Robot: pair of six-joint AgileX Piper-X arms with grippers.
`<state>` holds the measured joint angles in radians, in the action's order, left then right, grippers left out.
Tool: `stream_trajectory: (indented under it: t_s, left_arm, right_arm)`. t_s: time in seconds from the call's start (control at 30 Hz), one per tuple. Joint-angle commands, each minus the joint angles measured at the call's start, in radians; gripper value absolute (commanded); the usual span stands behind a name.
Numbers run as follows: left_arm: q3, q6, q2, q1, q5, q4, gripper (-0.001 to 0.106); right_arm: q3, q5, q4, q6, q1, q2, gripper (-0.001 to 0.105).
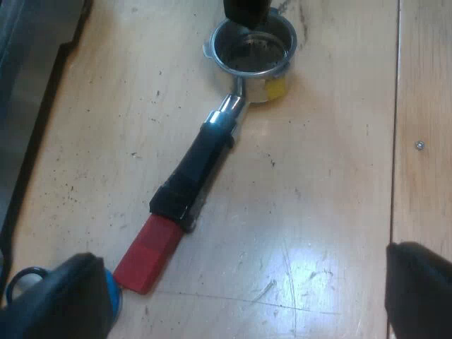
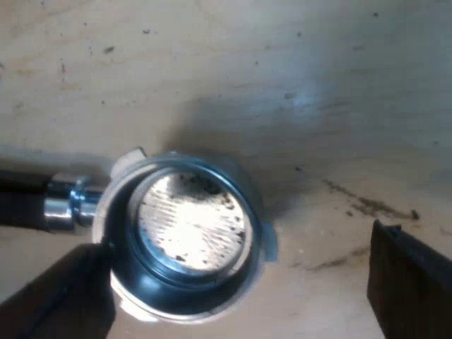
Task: Put the handle in the coffee machine
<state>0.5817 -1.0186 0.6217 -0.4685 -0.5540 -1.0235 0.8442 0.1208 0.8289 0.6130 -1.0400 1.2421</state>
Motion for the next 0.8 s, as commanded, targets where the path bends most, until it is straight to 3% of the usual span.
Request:
stream_trajectory:
  t_s: [0.03,0.13,0.3,0.8]
  left_arm:
    - [0.006,-0.001,-0.001,-0.005,-0.004,-0.003,0.080]
    - [0.006,-0.001,-0.001,-0.005,-0.005,-0.003,0.080]
    - [0.000,-0.001,-0.001,-0.005,-0.005,-0.003,0.080]
    - [-0.005,-0.005,-0.001,-0.005,-0.005,-0.005,0.080]
  right_arm:
    - [0.008,-0.010,-0.044,-0.005,-0.002,0.011,0.076]
    - [0.008,-0.013,-0.068,-0.003,-0.002,0.023,0.079]
    - [0.008,-0.021,-0.070,0.007,0.000,0.052,0.095]
    - [0.008,-0.058,-0.144,0.011,0.045,0.148,0.094]
